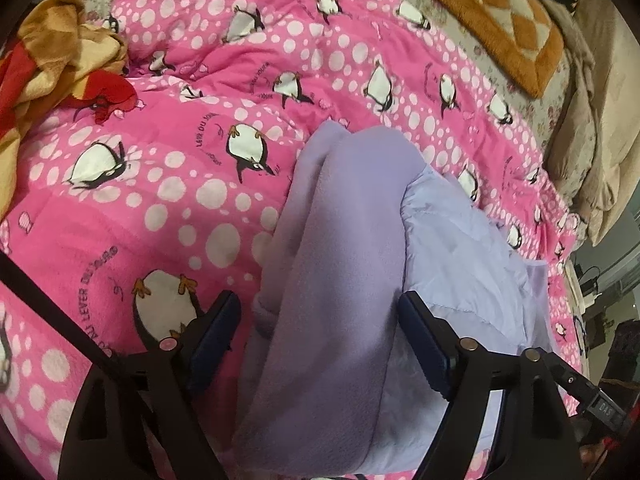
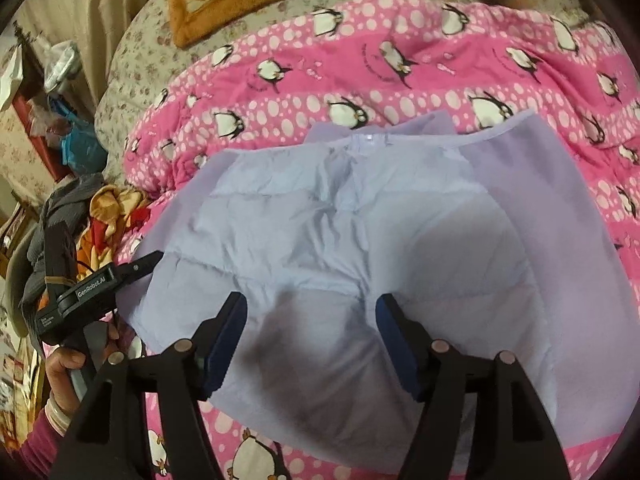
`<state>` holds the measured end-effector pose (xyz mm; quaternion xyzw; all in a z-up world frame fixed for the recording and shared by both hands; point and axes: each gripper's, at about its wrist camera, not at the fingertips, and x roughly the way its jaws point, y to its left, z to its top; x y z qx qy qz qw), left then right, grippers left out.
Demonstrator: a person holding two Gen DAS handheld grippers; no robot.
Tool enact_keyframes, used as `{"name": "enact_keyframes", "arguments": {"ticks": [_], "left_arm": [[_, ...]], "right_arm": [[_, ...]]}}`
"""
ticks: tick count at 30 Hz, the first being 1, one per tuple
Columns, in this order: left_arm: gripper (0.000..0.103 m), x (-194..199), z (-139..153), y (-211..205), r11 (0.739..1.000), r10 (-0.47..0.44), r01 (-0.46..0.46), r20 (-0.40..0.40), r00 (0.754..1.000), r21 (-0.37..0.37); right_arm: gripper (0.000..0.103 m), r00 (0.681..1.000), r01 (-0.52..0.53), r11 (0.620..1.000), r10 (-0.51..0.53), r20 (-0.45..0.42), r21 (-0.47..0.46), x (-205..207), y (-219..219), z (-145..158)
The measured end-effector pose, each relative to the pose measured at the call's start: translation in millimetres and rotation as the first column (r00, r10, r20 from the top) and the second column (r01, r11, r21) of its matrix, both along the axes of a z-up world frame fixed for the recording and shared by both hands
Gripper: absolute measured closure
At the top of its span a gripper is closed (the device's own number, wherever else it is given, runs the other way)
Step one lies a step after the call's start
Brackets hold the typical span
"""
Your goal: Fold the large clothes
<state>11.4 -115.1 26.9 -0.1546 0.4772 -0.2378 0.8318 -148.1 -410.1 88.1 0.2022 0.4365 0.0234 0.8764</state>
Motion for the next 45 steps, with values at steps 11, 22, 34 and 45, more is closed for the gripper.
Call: {"name": "enact_keyframes", "arguments": {"ticks": [11, 22, 34, 45], "left_arm": [[0.048, 41, -5, -31, 0.992, -0.121, 0.123, -0.108, 0.987, 0.013], [0.103, 11, 42, -36, 0.98, -0.199, 0.199, -0.009, 0.98, -0.001], [0.103, -44, 130, -97, 0.939, -0.341, 0.344, 0.129, 0.931, -0.003], [0.101, -102, 71, -235, 0.818, -0.558, 0.561, 0.056, 0.828, -0.13]], "right_arm": [[0.033, 0.999, 0.044, 0.998, -0.045, 0.007, 0.055, -1, -22, 2], [0.043, 0.996, 0.035, 0.999, -0.035, 0.083, 0.004, 2, -20, 17], [0.065, 0.997, 0.041, 0.994, -0.033, -0.073, 0.106, 14, -27, -13], [0.035, 0.899, 0.392, 0.676, -0.425, -0.105, 0.624, -43, -158, -36]]}}
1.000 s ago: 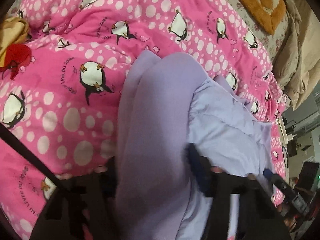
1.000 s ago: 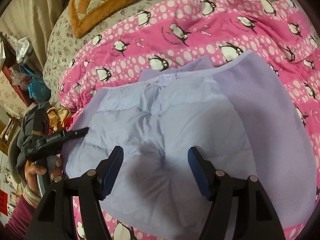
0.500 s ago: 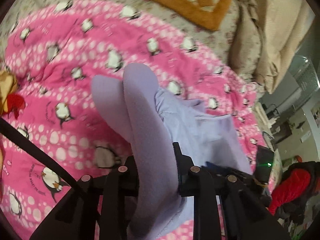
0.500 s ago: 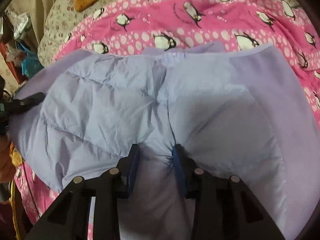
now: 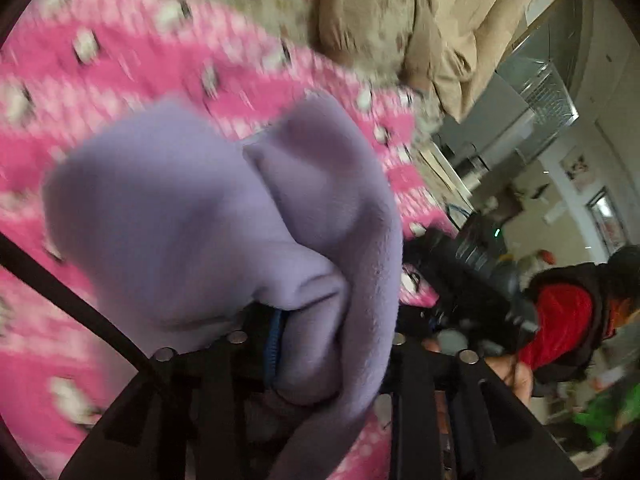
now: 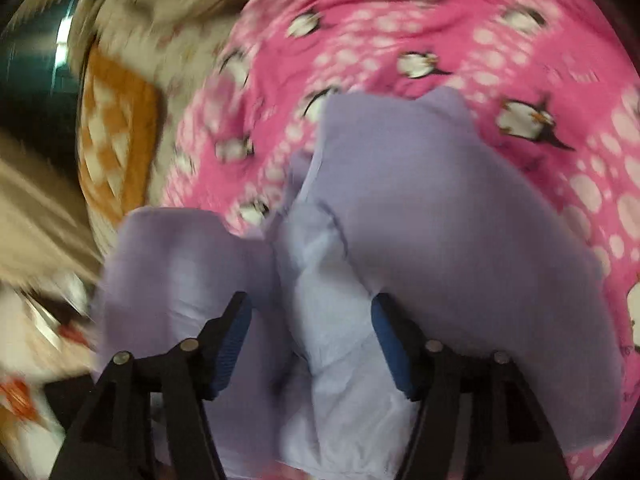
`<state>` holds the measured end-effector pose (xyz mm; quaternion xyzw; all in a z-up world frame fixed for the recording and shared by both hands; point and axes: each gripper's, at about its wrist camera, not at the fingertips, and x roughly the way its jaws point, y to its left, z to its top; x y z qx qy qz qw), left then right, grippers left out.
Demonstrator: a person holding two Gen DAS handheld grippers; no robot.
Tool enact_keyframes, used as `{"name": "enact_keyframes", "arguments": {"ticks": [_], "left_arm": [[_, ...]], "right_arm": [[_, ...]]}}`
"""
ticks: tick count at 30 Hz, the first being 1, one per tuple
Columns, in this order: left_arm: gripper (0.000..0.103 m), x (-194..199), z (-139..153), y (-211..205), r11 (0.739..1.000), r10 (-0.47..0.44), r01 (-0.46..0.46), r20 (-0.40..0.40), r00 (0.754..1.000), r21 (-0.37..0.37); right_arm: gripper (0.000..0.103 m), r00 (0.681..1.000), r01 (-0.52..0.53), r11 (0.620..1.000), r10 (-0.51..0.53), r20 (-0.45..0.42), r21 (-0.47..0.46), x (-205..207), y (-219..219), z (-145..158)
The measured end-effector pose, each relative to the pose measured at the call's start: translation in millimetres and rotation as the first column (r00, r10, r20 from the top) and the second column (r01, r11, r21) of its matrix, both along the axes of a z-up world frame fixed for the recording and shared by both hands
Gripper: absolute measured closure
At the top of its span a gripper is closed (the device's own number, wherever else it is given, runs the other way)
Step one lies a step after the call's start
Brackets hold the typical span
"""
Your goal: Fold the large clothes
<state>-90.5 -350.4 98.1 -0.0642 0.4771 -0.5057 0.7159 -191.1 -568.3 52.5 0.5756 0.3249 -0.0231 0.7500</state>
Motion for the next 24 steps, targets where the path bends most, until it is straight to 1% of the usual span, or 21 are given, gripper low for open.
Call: {"name": "enact_keyframes", "arguments": {"ticks": [1, 2, 4, 6, 7, 10, 11, 12, 14, 16, 18, 20, 22, 23, 24], "left_arm": [[0.101, -3, -14, -9, 1.0, -0.008, 0.008, -0.028, 1.0, 0.011], [0.1, -5, -17, -11, 1.0, -0.008, 0.008, -0.031, 1.0, 0.011], [0.094, -12, -16, -10, 1.0, -0.006, 0.006, -0.014, 1.0, -0.002], [0.077, -20, -3, -4, 0.999, -0.037, 0.036, -0.012, 0.999, -0.01], [0.074, -27, 7, 2, 0.998, -0.064, 0.064, -0.006, 0.998, -0.013], [0.073, -41, 28, 23, 0.992, -0.126, 0.127, 0.039, 0.991, -0.026], [0.073, -44, 34, 33, 0.991, -0.127, 0.128, 0.063, 0.99, -0.024], [0.073, -46, 39, 47, 0.994, -0.109, 0.111, 0.087, 0.99, -0.02], [0.073, -43, 41, 70, 0.997, -0.069, 0.072, 0.103, 0.992, -0.021], [0.073, -35, 34, 88, 1.0, 0.014, -0.017, 0.12, 0.993, 0.018], [0.073, -25, 23, 91, 0.996, 0.067, -0.073, 0.103, 0.992, 0.052], [0.073, -17, 14, 90, 0.993, 0.097, -0.102, 0.075, 0.992, 0.063], [0.073, -14, 7, 84, 0.993, 0.098, -0.102, 0.06, 0.993, 0.062], [0.073, -15, 4, 77, 0.993, 0.098, -0.101, 0.053, 0.994, 0.056], [0.073, -19, 0, 74, 0.994, 0.101, -0.103, 0.045, 0.994, 0.045]], "right_arm": [[0.034, 0.999, 0.027, 0.999, -0.028, 0.016, 0.04, -4, -6, -4], [0.034, 0.999, 0.041, 0.997, -0.043, 0.025, 0.062, -6, -9, -5], [0.033, 0.998, 0.048, 0.996, -0.05, 0.034, 0.071, -8, -11, -4], [0.031, 0.999, 0.034, 0.998, -0.036, 0.036, 0.055, -6, -9, -2], [0.029, 0.999, 0.032, 0.998, -0.034, 0.037, 0.051, -4, -7, -1], [0.028, 0.999, 0.038, 0.998, -0.04, 0.036, 0.057, -6, -6, 3], [0.028, 0.998, 0.043, 0.997, -0.045, 0.036, 0.057, -8, -7, 5], [0.028, 0.998, 0.051, 0.998, -0.053, 0.039, 0.049, -10, -6, 8], [0.026, 0.997, 0.055, 0.998, -0.056, 0.047, 0.016, -16, -8, 14], [0.023, 0.997, 0.038, 0.999, -0.036, 0.072, -0.037, -19, -3, 28], [0.02, 0.996, 0.006, 0.996, 0.002, 0.09, -0.09, -17, 4, 39], [0.016, 0.993, -0.054, 0.986, 0.069, 0.096, -0.159, -10, 17, 50], [0.014, 0.986, -0.124, 0.968, 0.144, 0.078, -0.219, -1, 32, 56], [0.013, 0.981, -0.162, 0.954, 0.183, 0.06, -0.251, 4, 40, 58], [0.013, 0.975, -0.2, 0.932, 0.221, 0.034, -0.302, 8, 50, 61]]}}
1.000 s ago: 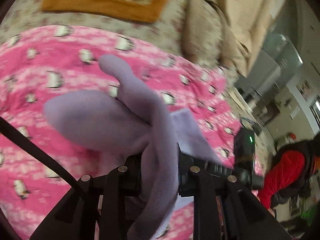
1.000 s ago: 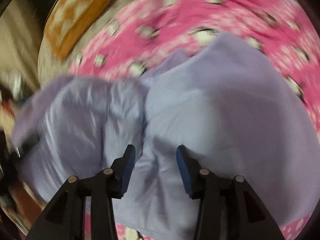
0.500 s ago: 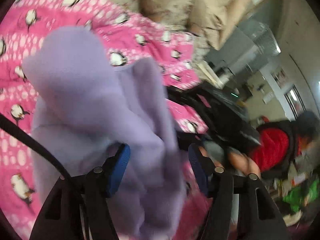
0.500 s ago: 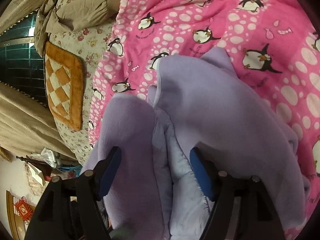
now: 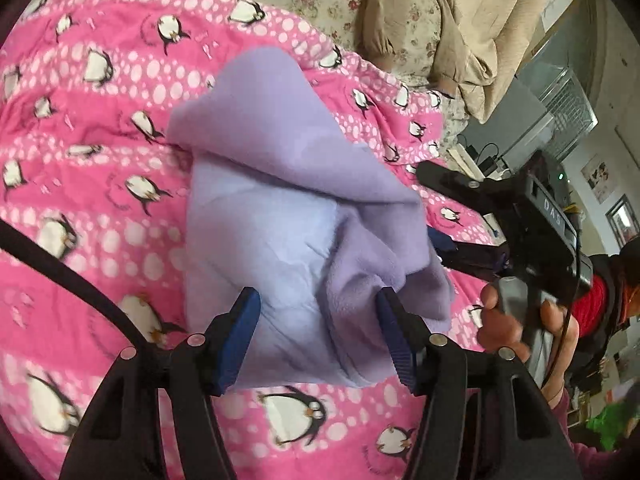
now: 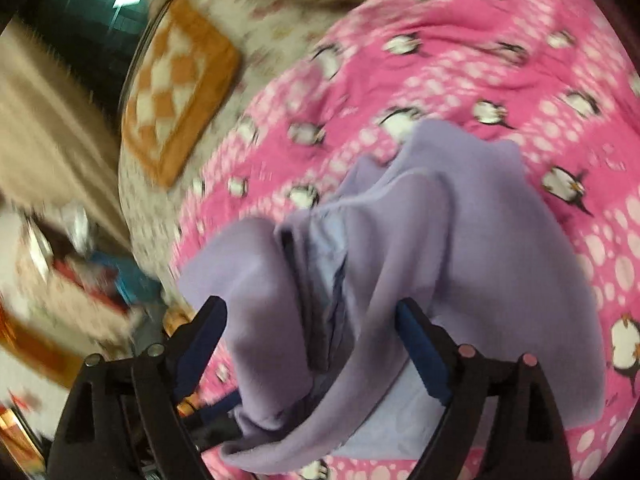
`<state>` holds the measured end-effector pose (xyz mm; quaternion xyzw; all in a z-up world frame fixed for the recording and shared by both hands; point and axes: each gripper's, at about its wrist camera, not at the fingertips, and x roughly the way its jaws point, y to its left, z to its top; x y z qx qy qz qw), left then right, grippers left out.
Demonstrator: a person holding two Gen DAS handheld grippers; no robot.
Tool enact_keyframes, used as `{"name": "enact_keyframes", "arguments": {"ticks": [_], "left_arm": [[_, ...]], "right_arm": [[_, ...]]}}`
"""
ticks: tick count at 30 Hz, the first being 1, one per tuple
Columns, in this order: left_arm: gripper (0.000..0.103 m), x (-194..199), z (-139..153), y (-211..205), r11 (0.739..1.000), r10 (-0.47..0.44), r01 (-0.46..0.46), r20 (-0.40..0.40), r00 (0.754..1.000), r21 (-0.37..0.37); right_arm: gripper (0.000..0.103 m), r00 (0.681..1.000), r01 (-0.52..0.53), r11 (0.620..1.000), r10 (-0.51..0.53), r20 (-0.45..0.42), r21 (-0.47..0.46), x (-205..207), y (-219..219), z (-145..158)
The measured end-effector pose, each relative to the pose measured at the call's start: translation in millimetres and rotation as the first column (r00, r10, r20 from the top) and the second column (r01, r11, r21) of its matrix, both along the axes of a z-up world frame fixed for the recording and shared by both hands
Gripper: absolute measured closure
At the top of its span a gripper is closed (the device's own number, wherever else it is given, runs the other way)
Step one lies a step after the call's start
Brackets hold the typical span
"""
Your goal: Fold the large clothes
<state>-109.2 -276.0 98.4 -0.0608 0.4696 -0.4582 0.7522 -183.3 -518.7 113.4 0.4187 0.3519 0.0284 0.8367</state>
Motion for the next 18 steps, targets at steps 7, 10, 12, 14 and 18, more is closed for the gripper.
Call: {"name": "enact_keyframes", "arguments": {"ticks": [7, 10, 12, 14, 18], "left_arm": [[0.073, -11, -29, 17, 0.994, 0.095, -0.097, -0.036, 0.995, -0.048], [0.073, -14, -31, 17, 0.994, 0.098, -0.099, -0.02, 0.995, -0.038], [0.073, -15, -30, 17, 0.994, 0.105, -0.105, -0.022, 0.994, -0.036], [0.073, -14, -30, 17, 0.992, 0.118, -0.119, -0.036, 0.992, -0.034], [0.073, -12, -20, 6, 0.986, 0.156, -0.155, -0.015, 0.988, 0.059]], "right_arm": [[0.013, 0.994, -0.108, 0.933, 0.103, -0.031, -0.342, 6, 47, 24], [0.013, 0.992, -0.123, 0.851, 0.127, -0.028, -0.511, 2, 69, 39], [0.013, 0.994, -0.095, 0.792, 0.112, -0.009, -0.603, -4, 78, 51], [0.013, 0.994, -0.072, 0.767, 0.108, 0.018, -0.637, -10, 82, 62], [0.019, 0.975, -0.186, 0.764, 0.22, -0.022, -0.617, -3, 93, 61]]}}
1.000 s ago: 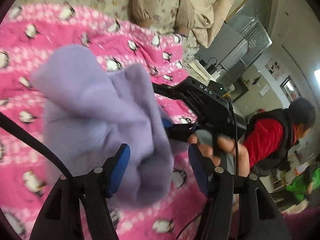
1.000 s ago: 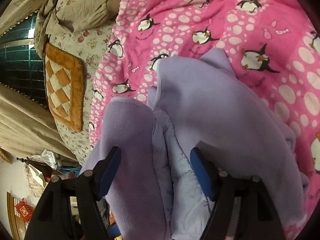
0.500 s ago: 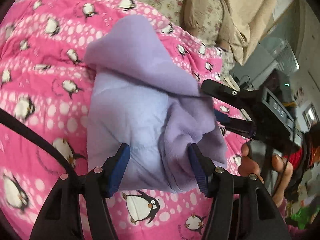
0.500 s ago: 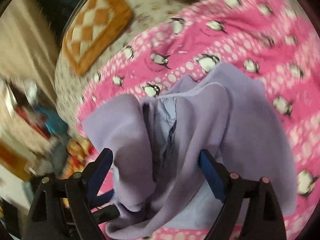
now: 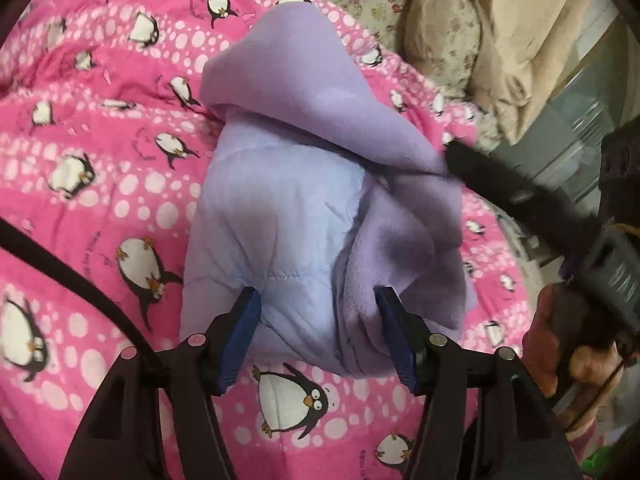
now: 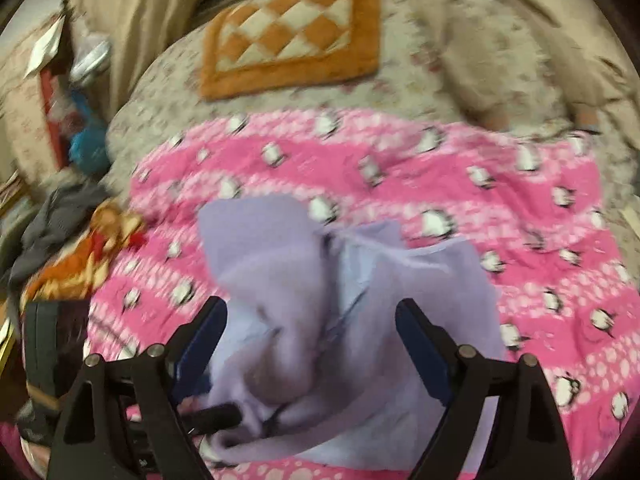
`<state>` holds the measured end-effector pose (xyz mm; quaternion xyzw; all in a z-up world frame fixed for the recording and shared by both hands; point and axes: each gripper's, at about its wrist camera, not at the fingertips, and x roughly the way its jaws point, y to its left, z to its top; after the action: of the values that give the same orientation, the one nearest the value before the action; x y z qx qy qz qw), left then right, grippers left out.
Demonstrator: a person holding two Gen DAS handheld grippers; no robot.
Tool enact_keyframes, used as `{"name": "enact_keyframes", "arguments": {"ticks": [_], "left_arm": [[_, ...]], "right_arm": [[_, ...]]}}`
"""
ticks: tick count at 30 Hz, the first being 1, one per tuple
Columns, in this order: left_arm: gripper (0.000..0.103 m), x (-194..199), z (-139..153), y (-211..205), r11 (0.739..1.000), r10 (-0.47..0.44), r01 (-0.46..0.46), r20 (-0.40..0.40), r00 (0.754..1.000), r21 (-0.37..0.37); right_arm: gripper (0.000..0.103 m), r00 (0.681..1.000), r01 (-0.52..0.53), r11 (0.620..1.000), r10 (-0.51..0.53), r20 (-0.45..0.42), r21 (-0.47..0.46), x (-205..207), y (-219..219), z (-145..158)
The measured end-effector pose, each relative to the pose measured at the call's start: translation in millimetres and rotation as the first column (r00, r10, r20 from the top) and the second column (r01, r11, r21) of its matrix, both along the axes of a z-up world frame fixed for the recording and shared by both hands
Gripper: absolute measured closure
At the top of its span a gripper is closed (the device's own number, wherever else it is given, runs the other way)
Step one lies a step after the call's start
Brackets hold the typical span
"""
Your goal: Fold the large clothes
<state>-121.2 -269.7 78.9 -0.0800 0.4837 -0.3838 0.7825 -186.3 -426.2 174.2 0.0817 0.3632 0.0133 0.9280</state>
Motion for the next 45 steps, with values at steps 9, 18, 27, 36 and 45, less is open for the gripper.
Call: {"name": "enact_keyframes", "arguments": {"ticks": [9, 18, 27, 36, 45], "left_arm": [[0.073, -6, 7, -12, 0.993, 0.031, -0.035, 0.043, 0.999, 0.111], [0.073, -17, 22, -23, 0.998, -0.047, 0.042, 0.087, 0.995, 0.053], [0.073, -20, 5, -36, 0.989, -0.076, 0.062, 0.109, 0.991, 0.132], [0.073, -14, -1, -35, 0.99, -0.08, 0.069, 0.086, 0.993, 0.121], [0.073, -22, 3, -39, 0.987, -0.148, 0.143, 0.076, 0.986, 0.072]], "right_arm": [[0.067, 0.992, -0.058, 0.998, 0.062, -0.11, 0.039, 51, 4, -38], [0.085, 0.964, 0.26, 0.766, -0.236, -0.12, 0.588, 3, -106, -69], [0.032, 0.948, 0.316, 0.895, -0.288, -0.133, 0.314, 10, -92, -48], [0.03, 0.981, 0.175, 0.958, -0.151, -0.119, 0.228, 75, -69, -39], [0.092, 0.936, 0.348, 0.795, -0.321, -0.142, 0.496, 35, -130, -62]]}}
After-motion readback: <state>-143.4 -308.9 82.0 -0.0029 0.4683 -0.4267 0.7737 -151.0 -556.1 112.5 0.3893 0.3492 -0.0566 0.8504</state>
